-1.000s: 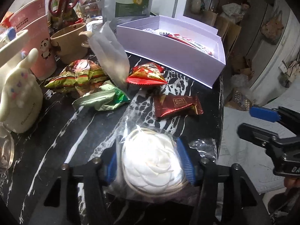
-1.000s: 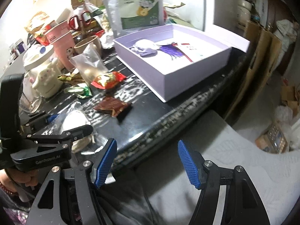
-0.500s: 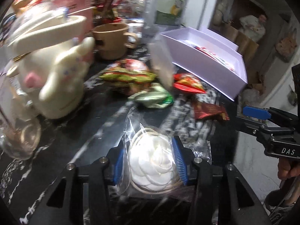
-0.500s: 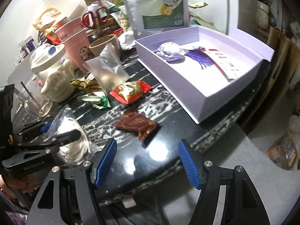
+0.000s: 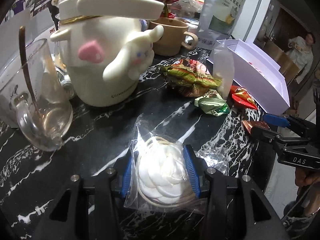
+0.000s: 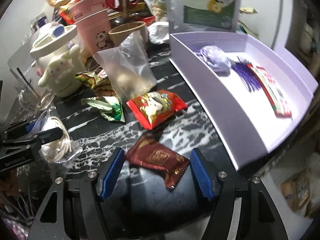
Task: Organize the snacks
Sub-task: 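Grasp the wrapped white flower with the left tool while the right tool grasps the brown chocolate, then lift the wrapped flower with the left tool while the right tool lifts the chocolate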
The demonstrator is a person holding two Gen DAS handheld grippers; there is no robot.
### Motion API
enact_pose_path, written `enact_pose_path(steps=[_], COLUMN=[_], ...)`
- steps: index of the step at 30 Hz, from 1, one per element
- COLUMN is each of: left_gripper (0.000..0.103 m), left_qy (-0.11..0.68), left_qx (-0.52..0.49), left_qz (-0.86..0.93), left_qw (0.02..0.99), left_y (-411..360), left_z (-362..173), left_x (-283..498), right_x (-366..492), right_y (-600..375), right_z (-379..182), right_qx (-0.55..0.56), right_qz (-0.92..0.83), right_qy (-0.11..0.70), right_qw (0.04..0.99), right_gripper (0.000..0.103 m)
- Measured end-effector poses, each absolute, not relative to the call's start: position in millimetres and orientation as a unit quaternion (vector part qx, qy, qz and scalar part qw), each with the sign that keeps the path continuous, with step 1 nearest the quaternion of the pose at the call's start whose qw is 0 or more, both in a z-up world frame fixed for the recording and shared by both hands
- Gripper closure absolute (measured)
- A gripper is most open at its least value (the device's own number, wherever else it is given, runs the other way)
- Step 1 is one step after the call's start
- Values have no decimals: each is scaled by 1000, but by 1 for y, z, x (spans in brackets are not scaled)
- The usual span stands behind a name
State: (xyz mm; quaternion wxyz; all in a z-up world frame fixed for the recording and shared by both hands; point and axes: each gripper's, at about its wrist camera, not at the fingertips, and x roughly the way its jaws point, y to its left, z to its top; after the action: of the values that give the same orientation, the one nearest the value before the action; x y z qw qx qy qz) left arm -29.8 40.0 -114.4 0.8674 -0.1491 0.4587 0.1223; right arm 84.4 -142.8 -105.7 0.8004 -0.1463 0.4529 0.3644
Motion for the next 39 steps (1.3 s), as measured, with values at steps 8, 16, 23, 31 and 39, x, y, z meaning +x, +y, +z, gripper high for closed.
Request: enact_pose_path(steps=[8,16,23,31,39], left_gripper=[19,14,41,56,66], left_qy=[485,487,463,450,451], left_qx=[-120,-113,-114,-142,-155], left_qz=[131,121,120,114,120], left_qw=[856,858,871,874,871], left_y=[32,29,33,41,44], left_z=[-124,-125,-122,-116,-112], left_x=[-20,-21,-32,-43,-50], right_x=[85,83,74,62,53], right_y=[-133,-136,-149,-150,-137], right_z=[-116,-116,-116,-113,-110], right_qx=[-194,-182,-171,-156,-146], right_qz=[374,345,327,334,363], right_qy=[453,457,444,440,443], right_qw=[786,799,816,819,806], right_gripper=[32,31,47,60,63])
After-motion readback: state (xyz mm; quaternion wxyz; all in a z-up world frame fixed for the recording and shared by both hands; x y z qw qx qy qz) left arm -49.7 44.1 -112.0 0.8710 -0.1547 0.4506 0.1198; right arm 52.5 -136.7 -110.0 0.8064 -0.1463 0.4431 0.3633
